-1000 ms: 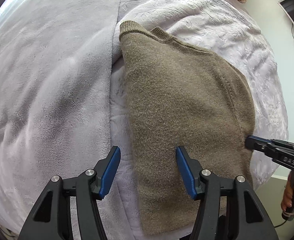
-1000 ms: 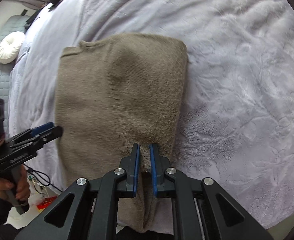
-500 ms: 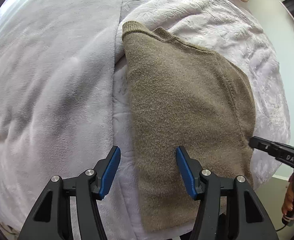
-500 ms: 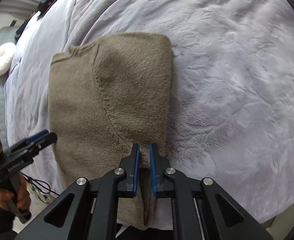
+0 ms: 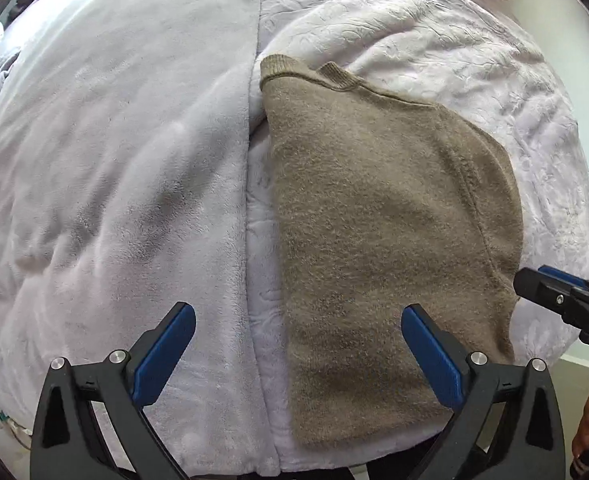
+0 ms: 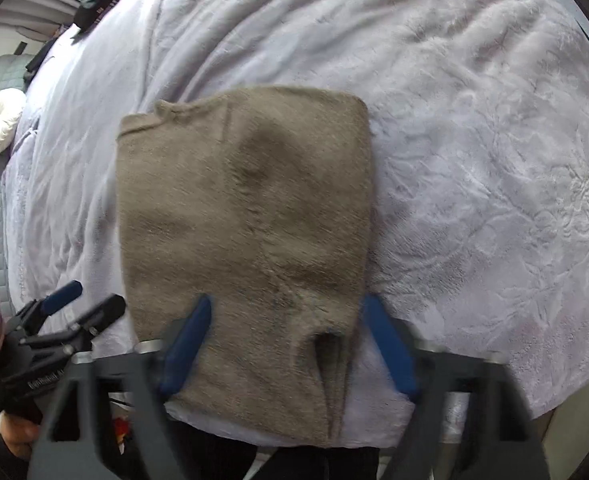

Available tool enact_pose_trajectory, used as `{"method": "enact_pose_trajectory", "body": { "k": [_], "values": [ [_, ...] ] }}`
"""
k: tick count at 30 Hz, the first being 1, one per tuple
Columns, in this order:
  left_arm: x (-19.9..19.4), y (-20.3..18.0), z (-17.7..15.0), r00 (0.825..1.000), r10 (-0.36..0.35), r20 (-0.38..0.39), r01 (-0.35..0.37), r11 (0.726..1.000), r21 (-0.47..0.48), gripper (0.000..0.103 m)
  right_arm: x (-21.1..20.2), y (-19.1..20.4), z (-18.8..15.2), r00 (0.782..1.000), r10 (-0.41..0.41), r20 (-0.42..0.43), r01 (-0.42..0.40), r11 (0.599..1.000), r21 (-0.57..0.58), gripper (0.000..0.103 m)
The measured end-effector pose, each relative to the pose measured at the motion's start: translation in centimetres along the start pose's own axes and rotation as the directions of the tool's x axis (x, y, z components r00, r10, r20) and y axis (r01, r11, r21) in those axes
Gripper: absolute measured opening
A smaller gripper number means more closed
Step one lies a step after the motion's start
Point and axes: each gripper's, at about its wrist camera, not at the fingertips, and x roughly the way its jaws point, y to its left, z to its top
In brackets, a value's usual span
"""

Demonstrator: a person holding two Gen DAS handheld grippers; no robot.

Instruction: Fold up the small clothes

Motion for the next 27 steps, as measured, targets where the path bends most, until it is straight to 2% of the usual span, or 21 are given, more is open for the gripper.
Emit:
{"method": "enact_pose_trajectory", "body": {
  "k": [4, 6, 7, 8, 12, 27],
  "values": [
    [0.0, 0.0, 0.0, 1.000, 0.004, -0.008, -0.004, 1.000, -0.010, 0.103, 0.2, 1.2, 0.3, 0.999, -0.032, 0.007, 0.032, 0.999, -0.023, 0.085],
    [0.0, 0.1, 0.0, 1.000, 0.019, -0.005, -0.019, 1.000, -0.011, 0.103, 0.1, 1.7, 0.4, 0.998, -0.058, 0.016, 0.058, 0.998, -0.037, 0.090],
    [-0.1, 0.1, 0.0, 1.000, 0.027, -0.003, -0.027, 1.000, -0.012, 0.103, 0.1, 1.9, 0.4, 0.996, -0.081, 0.023, 0.082, 0.995, -0.048, 0.100],
    [-0.1, 0.1, 0.0, 0.999, 0.036, -0.001, -0.036, 0.999, -0.010, 0.103, 0.1, 2.1, 0.4, 0.995, -0.098, 0.026, 0.099, 0.994, -0.055, 0.103],
    [-0.2, 0.2, 0.1, 0.997, 0.071, 0.004, -0.071, 0.997, -0.007, 0.103, 0.0, 2.5, 0.3, 0.989, -0.147, 0.035, 0.149, 0.987, -0.067, 0.103],
    [-0.5, 0.3, 0.1, 0.994, 0.106, 0.006, -0.106, 0.994, -0.016, 0.103, 0.0, 2.7, 0.4, 0.985, -0.172, 0.031, 0.173, 0.983, -0.054, 0.103]
  ]
}}
